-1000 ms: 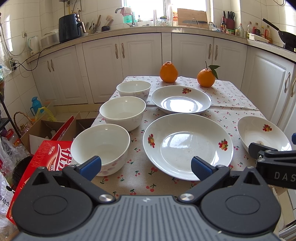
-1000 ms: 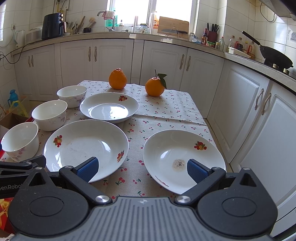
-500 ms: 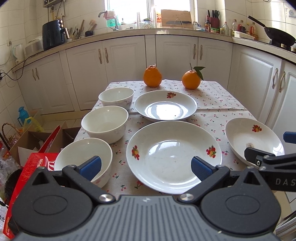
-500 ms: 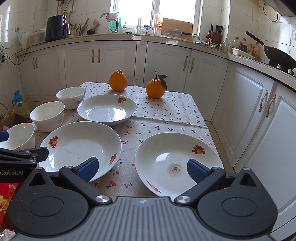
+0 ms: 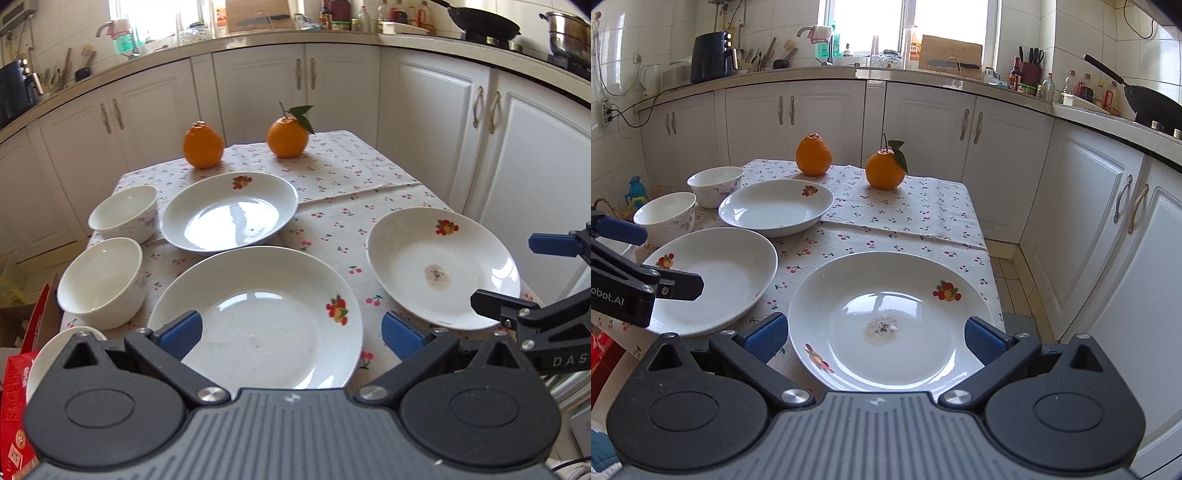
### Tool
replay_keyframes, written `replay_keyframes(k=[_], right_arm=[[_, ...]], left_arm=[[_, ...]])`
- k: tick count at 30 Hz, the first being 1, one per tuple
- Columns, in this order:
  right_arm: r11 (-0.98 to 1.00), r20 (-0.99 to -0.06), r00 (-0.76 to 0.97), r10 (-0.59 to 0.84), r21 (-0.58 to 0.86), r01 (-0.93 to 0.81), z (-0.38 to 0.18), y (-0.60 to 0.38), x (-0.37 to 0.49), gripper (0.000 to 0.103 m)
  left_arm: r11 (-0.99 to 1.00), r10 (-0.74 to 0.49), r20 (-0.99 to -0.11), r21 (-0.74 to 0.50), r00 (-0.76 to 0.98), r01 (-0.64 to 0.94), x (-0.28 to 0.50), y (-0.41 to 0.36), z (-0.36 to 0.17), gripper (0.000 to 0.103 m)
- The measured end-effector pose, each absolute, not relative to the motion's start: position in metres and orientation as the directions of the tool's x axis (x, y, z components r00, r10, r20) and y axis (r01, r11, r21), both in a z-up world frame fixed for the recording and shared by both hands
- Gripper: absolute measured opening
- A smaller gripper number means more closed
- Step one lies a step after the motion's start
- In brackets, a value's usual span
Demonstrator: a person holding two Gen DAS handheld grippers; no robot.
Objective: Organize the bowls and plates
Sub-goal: 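Move the left gripper to the rim of the stained white plate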
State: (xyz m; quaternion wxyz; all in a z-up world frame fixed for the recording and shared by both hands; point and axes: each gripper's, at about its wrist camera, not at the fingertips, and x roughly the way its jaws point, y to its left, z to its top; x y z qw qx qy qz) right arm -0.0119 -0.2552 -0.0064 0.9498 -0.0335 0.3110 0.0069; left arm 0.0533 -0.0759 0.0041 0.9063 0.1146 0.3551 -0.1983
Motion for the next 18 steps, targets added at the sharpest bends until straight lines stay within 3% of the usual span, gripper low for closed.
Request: replay_keyframes(k=[18], right_arm=[[0.979, -0.689, 0.708, 0.154, 0.012, -0.201, -0.056, -0.316, -0.011, 0.103]], left_arm=[[0.766, -0.406, -0.783, -0.009, 0.472, 0.643, 0.109, -0.162, -0.011, 0.102]])
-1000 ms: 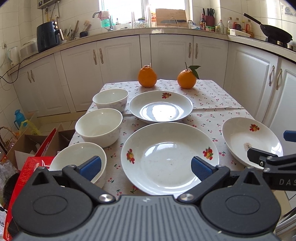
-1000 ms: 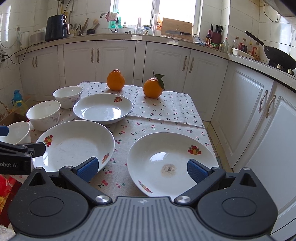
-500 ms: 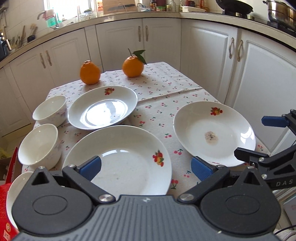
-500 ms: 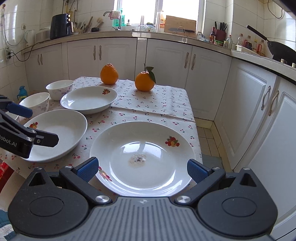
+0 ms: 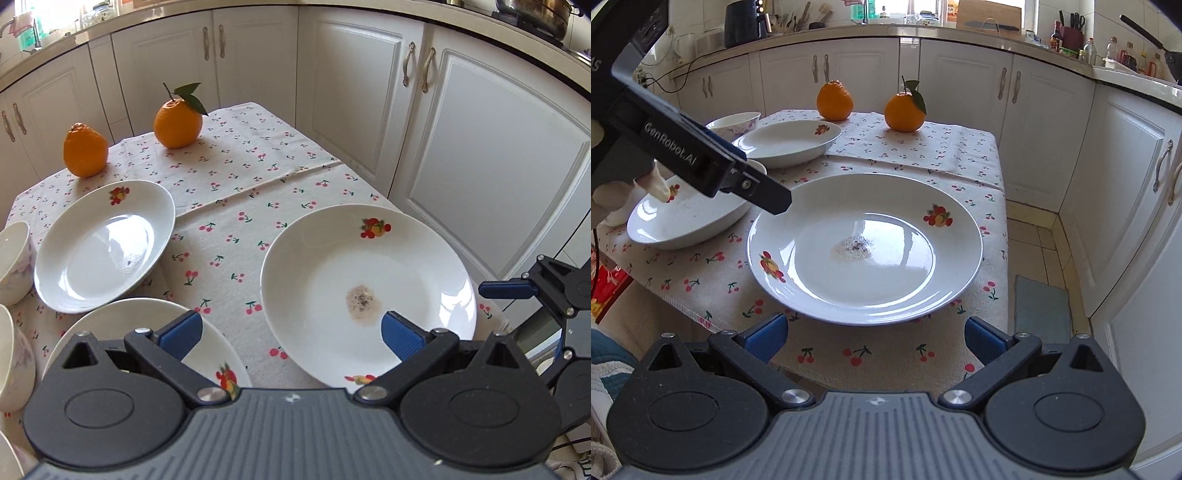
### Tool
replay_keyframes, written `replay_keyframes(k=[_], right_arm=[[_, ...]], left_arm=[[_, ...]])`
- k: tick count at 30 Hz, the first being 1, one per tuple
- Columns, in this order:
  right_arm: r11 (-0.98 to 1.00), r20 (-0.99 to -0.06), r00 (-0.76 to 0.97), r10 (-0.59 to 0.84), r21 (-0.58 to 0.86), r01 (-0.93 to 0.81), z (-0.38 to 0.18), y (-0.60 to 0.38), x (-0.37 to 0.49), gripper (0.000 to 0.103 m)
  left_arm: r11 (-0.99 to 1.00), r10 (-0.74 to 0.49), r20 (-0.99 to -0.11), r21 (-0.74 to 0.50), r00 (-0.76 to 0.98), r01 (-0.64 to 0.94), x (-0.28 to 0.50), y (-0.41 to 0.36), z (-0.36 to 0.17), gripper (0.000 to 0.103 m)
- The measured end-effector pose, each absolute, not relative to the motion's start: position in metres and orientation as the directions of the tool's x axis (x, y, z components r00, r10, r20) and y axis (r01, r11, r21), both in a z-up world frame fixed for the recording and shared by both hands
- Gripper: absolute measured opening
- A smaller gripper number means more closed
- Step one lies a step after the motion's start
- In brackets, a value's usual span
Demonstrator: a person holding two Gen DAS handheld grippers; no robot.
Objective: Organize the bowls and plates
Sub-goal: 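Move the left gripper to the rim of the stained white plate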
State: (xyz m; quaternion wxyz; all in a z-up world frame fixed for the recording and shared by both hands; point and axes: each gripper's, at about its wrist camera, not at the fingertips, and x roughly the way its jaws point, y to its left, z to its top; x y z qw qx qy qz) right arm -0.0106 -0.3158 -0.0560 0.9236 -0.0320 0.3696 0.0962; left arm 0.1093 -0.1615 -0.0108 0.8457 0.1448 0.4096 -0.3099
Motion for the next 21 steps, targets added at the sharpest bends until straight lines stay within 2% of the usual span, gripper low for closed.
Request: replay_keyframes(k=[11, 14, 16, 21], right_arm=[[0.955, -0.686, 0.692, 0.225, 0.016, -0.295, -0.072, -0.329, 0.004, 0.103], [0.947, -0.678, 0.692, 0.247, 0.019, -0.32, -0.072, -0.33, 0.004, 0.103], [0.943, -0.676, 0.69, 0.259, 0.021, -0.333, -0.072, -0.332, 0.007, 0.103], [0.936, -0.669, 0.689, 0.278, 0.026, -0.352, -0.072, -0.335, 0.01, 0.103]], left_arm=[[0.73, -0.398, -0.832, -0.031, 0.387, 0.683, 0.144, -0.191, -0.029, 0.099], [0.725, -0.393, -0.846, -0.043, 0.361, 0.688, 0.151, -0.196, -0.036, 0.094], [0.721, -0.394, -0.855, -0.061, 0.337, 0.69, 0.157, -0.199, -0.039, 0.086], [0.714, -0.392, -0.873, -0.089, 0.291, 0.695, 0.167, -0.205, -0.047, 0.075]])
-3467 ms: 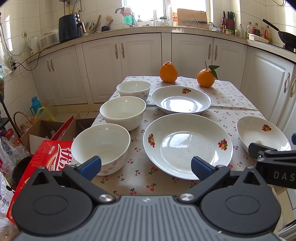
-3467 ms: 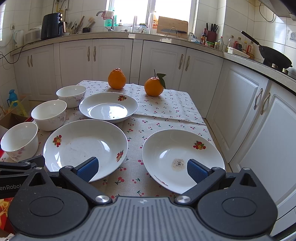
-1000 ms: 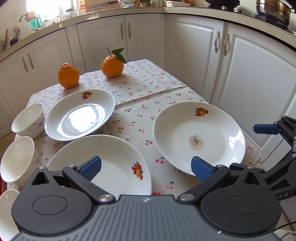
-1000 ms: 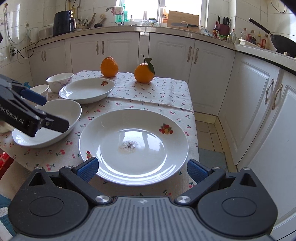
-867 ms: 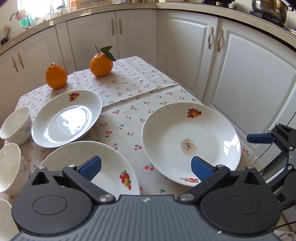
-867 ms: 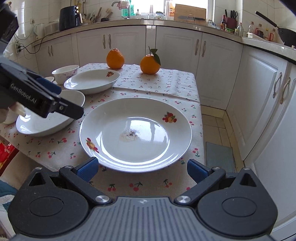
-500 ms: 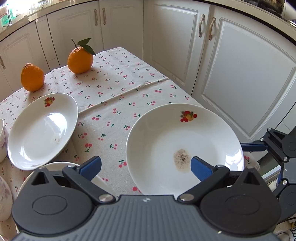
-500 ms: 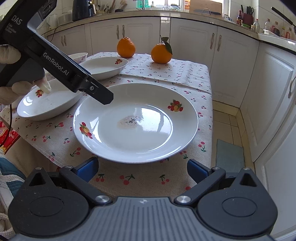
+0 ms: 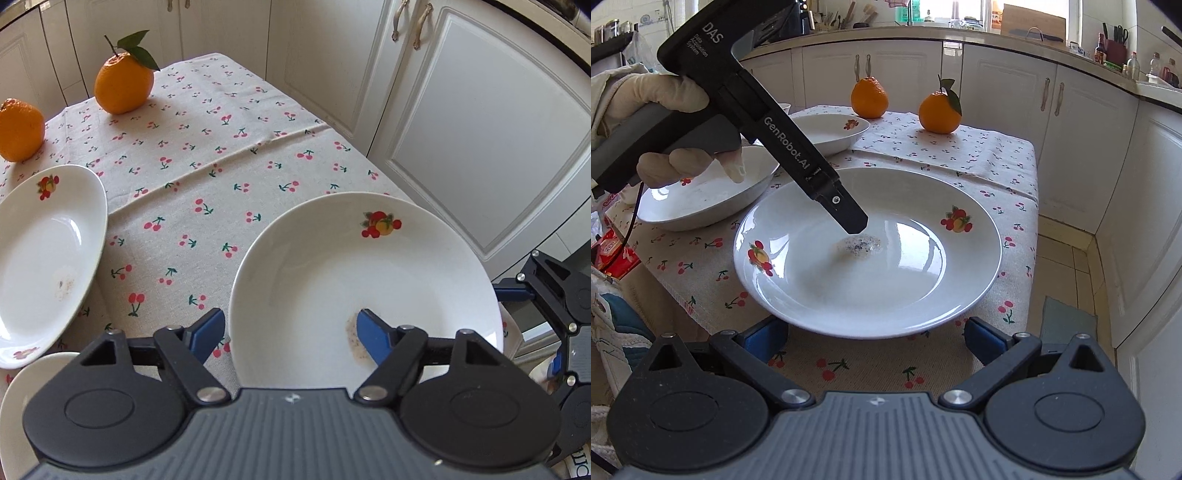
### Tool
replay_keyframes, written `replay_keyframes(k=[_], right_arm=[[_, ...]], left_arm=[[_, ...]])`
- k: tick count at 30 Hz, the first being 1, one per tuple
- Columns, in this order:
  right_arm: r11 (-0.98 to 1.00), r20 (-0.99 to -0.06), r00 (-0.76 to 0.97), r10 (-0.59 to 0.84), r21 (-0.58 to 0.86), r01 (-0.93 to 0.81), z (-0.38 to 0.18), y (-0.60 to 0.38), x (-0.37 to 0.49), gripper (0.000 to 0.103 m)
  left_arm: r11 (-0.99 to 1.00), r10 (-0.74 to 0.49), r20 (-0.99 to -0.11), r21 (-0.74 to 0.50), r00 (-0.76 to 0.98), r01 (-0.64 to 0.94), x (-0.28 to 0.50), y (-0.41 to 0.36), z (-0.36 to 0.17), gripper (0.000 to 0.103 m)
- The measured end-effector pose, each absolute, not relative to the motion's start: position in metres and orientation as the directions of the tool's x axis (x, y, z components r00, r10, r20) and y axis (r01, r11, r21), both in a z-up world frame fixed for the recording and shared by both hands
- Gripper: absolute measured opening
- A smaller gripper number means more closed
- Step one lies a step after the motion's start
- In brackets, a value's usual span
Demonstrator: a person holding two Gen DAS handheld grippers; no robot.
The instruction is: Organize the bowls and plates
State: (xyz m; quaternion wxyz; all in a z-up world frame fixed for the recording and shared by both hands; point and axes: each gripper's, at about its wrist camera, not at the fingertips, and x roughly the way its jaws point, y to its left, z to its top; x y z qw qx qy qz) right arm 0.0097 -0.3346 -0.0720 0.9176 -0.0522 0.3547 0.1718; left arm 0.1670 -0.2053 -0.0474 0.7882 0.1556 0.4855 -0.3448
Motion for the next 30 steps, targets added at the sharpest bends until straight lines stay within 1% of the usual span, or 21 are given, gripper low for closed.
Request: replay_keyframes(k=[3, 6, 11, 15, 20, 26, 30], right_arm=[[0.928, -0.668, 0.683, 0.296, 0.034, -0.37, -0.072, -0.337, 0.013, 0.103], [0.921, -0.666, 0.679, 0.31, 0.034, -0.388, -0.072, -0.337, 0.014, 0.103], [0.913, -0.665, 0.672, 0.324, 0.034, -0.407, -0.072, -0.336, 0.017, 0.103], [0.913, -0.672, 0.667, 0.321, 0.032, -0.407, -0.071, -0.336, 0.018, 0.102], [0.913, -0.682, 0.662, 0.309, 0.018, -0.408, -0.071, -0.333, 0.02, 0.102], [0.914, -0.673, 0.671, 0.311, 0.019, -0.405, -0.065, -0.336, 0.028, 0.102], [0.911, -0.66, 0.686, 0.306, -0.006, -0.412, -0.061, -0.338, 0.037, 0.102]], left_arm=[[0.71, -0.395, -0.877, -0.102, 0.274, 0.697, 0.171, -0.208, -0.05, 0.067], [0.705, -0.403, -0.875, -0.11, 0.268, 0.701, 0.174, -0.21, -0.049, 0.064], [0.702, -0.409, -0.876, -0.122, 0.257, 0.701, 0.177, -0.212, -0.048, 0.063], [0.701, -0.405, -0.876, -0.114, 0.262, 0.704, 0.177, -0.211, -0.047, 0.06], [0.703, -0.401, -0.876, -0.106, 0.268, 0.703, 0.178, -0.21, -0.046, 0.06], [0.716, -0.408, -0.862, -0.098, 0.3, 0.691, 0.185, -0.207, -0.039, 0.059], [0.728, -0.417, -0.851, -0.101, 0.32, 0.678, 0.196, -0.206, -0.036, 0.059]])
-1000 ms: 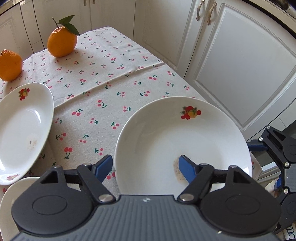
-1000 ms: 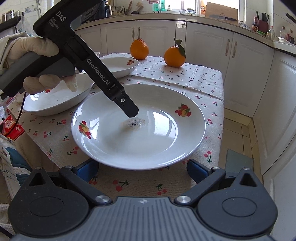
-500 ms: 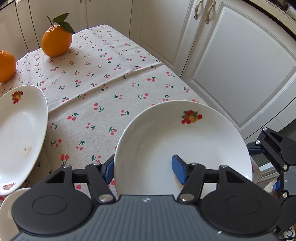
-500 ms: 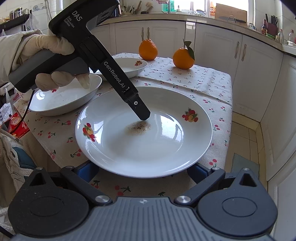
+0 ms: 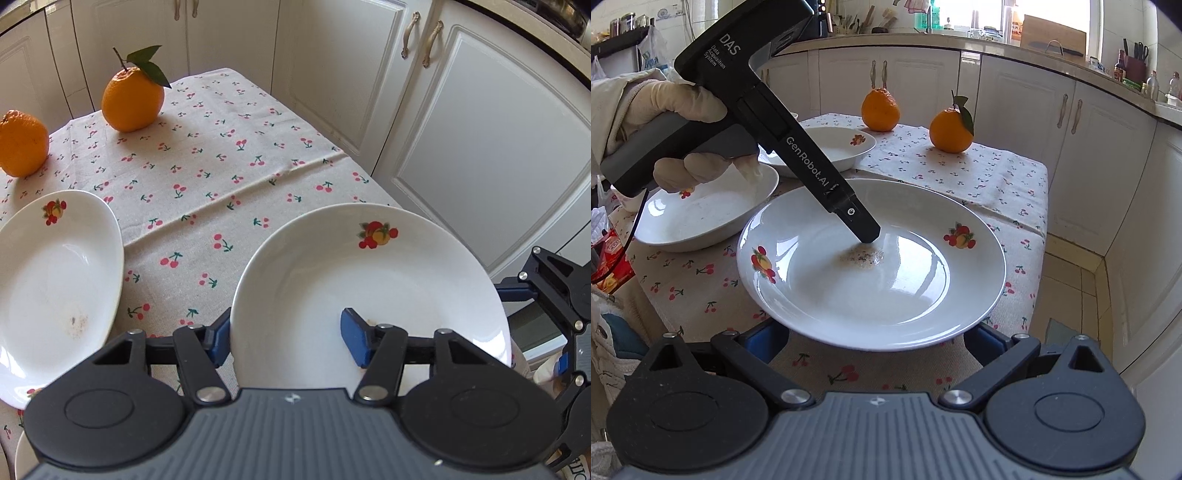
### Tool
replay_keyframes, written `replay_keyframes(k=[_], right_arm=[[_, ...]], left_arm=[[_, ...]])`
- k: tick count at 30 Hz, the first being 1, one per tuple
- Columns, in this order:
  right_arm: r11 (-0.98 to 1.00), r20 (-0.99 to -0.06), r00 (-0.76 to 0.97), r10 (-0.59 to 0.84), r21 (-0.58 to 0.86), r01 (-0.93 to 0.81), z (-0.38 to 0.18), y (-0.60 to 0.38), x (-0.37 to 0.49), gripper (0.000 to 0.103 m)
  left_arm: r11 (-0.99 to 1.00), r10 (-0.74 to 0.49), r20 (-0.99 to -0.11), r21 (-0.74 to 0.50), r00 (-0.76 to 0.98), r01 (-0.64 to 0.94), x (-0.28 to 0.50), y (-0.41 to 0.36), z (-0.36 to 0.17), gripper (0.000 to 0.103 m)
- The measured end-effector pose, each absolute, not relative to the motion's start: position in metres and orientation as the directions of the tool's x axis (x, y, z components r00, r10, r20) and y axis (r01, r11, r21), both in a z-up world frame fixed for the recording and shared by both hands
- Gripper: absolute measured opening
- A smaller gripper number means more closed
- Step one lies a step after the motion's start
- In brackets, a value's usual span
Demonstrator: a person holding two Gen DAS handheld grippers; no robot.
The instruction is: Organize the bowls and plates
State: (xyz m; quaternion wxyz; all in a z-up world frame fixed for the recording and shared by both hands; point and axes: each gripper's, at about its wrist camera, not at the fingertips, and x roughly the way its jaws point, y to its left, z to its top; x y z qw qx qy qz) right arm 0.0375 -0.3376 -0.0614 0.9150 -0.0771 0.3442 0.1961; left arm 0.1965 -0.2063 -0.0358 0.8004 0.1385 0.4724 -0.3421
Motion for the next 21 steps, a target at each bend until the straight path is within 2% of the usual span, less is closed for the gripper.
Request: replay_keyframes(k=[21], right_arm=[[0.915, -0.659, 0.7, 0.276, -0.042, -0.401, -0.07, -0.346, 0.083, 0.102]], left_arm=[[0.753, -0.417, -0.833, -0.094, 0.362, 0.651, 0.238, -0.217, -0.049, 0.06]])
